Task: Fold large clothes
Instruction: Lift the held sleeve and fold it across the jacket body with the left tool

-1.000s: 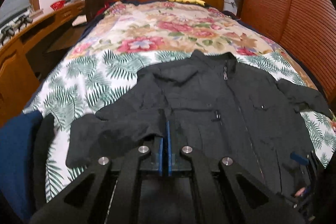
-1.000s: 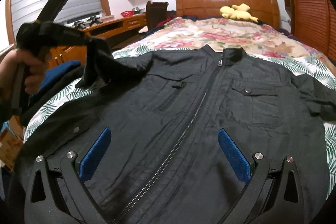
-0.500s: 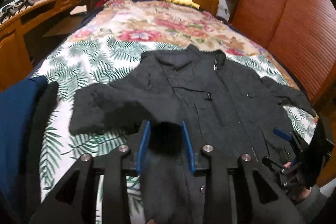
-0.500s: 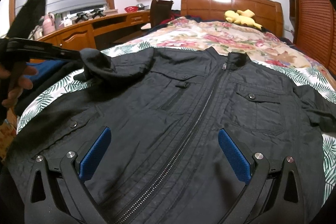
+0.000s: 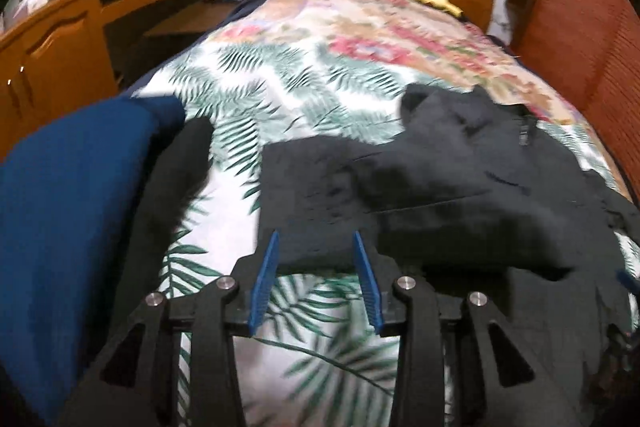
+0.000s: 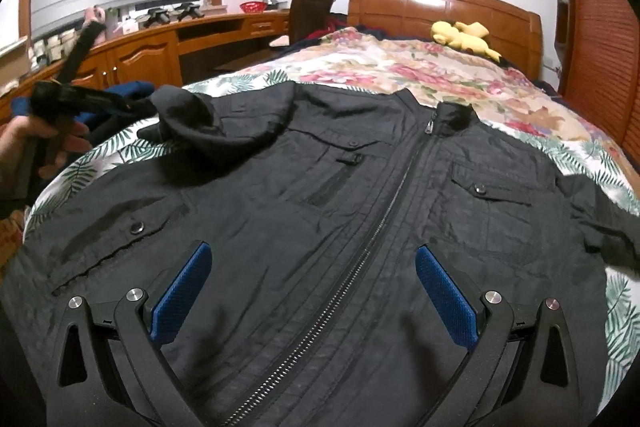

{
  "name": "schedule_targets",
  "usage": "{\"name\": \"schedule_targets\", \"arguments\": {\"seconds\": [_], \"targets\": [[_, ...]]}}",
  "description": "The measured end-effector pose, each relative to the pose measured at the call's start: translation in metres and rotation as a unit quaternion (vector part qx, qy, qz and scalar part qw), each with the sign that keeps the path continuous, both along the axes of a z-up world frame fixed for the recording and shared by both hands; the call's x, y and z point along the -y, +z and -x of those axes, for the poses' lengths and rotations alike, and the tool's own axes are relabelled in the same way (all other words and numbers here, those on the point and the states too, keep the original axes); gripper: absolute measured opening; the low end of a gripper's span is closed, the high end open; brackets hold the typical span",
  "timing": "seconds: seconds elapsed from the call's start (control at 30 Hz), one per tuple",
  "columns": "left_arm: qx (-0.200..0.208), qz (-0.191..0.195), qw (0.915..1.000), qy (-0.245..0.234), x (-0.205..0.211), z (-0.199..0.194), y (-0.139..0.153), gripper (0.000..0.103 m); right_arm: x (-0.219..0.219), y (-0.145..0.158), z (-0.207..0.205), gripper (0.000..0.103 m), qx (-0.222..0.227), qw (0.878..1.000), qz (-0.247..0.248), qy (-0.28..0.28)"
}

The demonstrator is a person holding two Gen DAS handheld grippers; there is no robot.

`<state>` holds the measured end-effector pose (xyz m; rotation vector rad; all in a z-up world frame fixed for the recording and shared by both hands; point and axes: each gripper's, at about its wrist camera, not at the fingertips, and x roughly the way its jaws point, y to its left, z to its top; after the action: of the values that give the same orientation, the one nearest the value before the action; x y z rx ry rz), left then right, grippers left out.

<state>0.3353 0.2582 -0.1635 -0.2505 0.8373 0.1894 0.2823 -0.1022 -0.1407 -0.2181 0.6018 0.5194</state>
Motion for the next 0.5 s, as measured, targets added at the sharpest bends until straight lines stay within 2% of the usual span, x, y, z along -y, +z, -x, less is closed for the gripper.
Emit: {"name": "schedule_targets", "arguments": {"seconds": [0.2,0.5], "targets": [[-0.018,0.006,0.9998,0.002,-0.008,-0.007,-0.021,0.037,-0.009,0.01,0.003,0.103,0.0,1.0,-0.01,0.015],[-0.045,-0.027,0.9985,0.014,0.0,-0.015,-0.031,0.037,-0.012,0.018,0.005,0.103,0.009,1.0,-0.007,0.013]]}}
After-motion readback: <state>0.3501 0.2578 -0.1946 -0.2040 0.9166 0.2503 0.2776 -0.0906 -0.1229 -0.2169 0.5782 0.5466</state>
